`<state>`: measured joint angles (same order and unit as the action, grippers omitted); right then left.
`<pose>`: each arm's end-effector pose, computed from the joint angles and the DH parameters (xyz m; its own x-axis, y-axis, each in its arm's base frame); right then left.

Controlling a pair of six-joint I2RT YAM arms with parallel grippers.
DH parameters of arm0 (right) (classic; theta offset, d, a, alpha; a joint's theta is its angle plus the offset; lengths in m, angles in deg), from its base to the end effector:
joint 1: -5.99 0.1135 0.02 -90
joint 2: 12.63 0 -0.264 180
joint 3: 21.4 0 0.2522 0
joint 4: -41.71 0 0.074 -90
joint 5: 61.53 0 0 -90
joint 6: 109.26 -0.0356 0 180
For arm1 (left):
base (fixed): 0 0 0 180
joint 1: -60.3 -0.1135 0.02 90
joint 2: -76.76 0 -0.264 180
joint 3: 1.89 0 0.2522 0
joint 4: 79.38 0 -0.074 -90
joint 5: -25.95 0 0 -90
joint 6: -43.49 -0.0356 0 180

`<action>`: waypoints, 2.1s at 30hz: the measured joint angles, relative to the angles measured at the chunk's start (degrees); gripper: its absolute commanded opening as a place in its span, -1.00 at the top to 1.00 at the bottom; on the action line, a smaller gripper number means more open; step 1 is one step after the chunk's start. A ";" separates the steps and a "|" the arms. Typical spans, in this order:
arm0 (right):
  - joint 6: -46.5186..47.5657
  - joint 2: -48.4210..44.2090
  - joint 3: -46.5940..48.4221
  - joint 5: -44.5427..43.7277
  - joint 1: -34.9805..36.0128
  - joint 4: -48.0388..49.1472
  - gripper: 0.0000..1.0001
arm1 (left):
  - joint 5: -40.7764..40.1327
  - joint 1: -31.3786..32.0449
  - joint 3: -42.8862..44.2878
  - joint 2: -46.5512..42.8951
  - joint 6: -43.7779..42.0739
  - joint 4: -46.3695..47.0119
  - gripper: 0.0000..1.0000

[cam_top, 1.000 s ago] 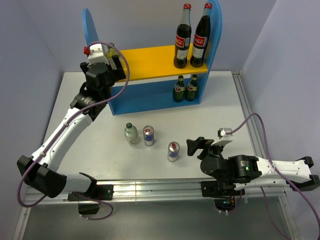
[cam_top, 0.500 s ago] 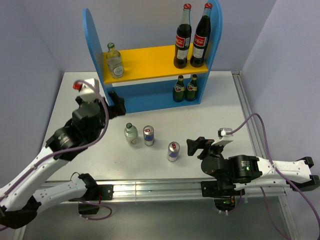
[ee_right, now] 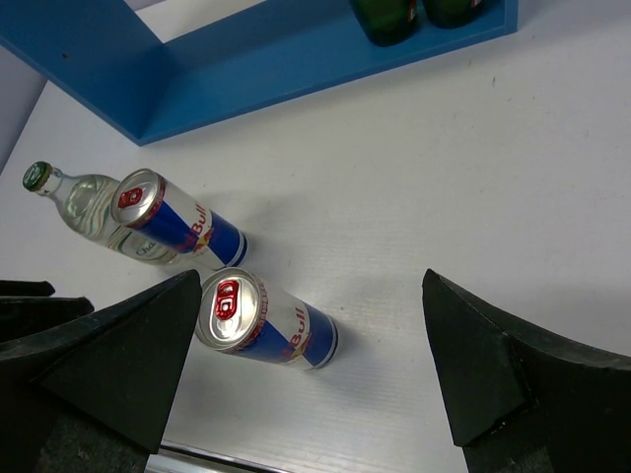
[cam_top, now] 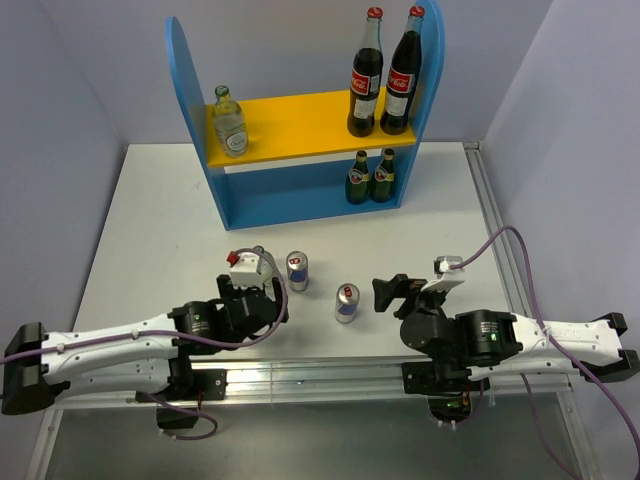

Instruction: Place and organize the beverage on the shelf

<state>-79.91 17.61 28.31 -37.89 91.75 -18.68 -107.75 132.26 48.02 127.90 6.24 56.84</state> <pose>0.0397 0.0937 0.2727 -0.3277 0.3074 -0.8934 -0.1287 0.9223 0.3645 0.0782 -0.1607 0.2431 -0.5594 -0.1409 -0.8169 0.1502 0.9519 -0.2670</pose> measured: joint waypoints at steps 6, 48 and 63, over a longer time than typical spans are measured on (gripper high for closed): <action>0.07 0.55 0.00 0.00 0.00 0.02 -1.00 | -2.84 0.13 -1.70 8.09 3.54 5.64 -0.99; 1.14 0.85 0.00 0.02 0.00 1.18 -1.00 | -11.43 -16.28 -14.45 37.88 -15.63 62.49 -0.54; 1.38 0.87 0.00 0.02 0.00 1.29 -1.00 | -9.25 -17.14 -11.47 30.21 -18.86 50.66 0.99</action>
<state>-78.53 18.49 28.31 -37.87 91.75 -17.39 -117.00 115.12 36.54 158.10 -12.62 107.50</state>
